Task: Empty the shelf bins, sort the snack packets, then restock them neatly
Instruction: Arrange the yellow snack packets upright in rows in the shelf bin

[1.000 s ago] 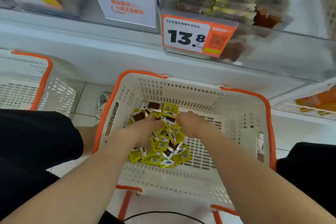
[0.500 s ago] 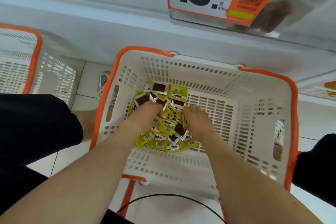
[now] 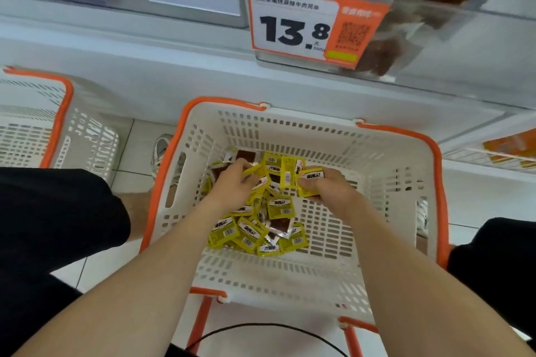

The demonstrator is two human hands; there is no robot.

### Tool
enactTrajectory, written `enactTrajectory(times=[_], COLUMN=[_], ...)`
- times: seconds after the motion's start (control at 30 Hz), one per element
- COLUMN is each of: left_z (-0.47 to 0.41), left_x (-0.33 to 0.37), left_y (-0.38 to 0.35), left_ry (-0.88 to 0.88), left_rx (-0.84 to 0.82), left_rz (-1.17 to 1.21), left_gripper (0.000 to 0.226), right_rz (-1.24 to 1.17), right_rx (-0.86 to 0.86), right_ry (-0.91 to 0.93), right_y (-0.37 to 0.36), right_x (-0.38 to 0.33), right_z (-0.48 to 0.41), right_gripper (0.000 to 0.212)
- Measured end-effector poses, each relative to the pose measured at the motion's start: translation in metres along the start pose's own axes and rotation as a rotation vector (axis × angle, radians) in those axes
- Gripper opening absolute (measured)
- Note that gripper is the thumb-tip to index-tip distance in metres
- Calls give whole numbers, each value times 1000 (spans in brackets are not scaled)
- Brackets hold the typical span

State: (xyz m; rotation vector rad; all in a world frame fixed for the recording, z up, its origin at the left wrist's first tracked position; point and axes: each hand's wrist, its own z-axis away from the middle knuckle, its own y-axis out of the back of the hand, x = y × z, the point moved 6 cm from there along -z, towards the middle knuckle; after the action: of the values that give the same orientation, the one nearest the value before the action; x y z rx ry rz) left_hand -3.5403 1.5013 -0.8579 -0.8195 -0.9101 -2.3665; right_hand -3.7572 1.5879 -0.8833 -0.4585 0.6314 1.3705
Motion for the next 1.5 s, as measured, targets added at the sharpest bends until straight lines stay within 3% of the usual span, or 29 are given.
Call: enactTrajectory(times=[0.13,0.37,0.47,0.53,0.63,0.73,0.87,1.0,1.07,1.13,1.2,1.27,1.4,1.5], left_z=[6,12,13,12,12,10,7,4,3,1,0,0,1,1], left_x=[14,43,50,50,51,48,46,49,45,38,35,35,31,22], left_y=[-4,-19,-20,-20,-17,-16,-17,-18,-16,-15,-14,-13,-5,4], left_ry=[11,47,16,9,-5,14,42,69,60,78,94,98,131,168], left_rx=[-47,-55,-40,-24,15,30,19,22,21,-13,-62,-108,-125,-39], left_rz=[138,521,519,509,491,506,586,686,674,752,840,890,935,868], left_gripper=[37,25,22,22,23,20,15,24,27,30,32,30,24,20], right_rz=[-8,-88,4,95,-17,-132,-220,53,259,259,117,-4,-91,-37], right_rx=[38,-68,-93,-11,107,191,115,153,234,174,19,-7,117,207], right_ry=[25,75,111,103,11,45,127,275,351,284,168,147,144,147], right_y=[-5,-36,-37,-28,-15,-2,-11,-28,-31,-34,-38,-34,-24,-21], right_x=[-9,-29,-41,-45,-46,-46,-46,-54,-59,-54,-45,-40,-37,-42], right_z=[10,23,27,23,20,20,23,25,24,18,14,15,14,13], right_gripper=[16,19,20,26,23,18,8,20,44,67,46,21,9,16])
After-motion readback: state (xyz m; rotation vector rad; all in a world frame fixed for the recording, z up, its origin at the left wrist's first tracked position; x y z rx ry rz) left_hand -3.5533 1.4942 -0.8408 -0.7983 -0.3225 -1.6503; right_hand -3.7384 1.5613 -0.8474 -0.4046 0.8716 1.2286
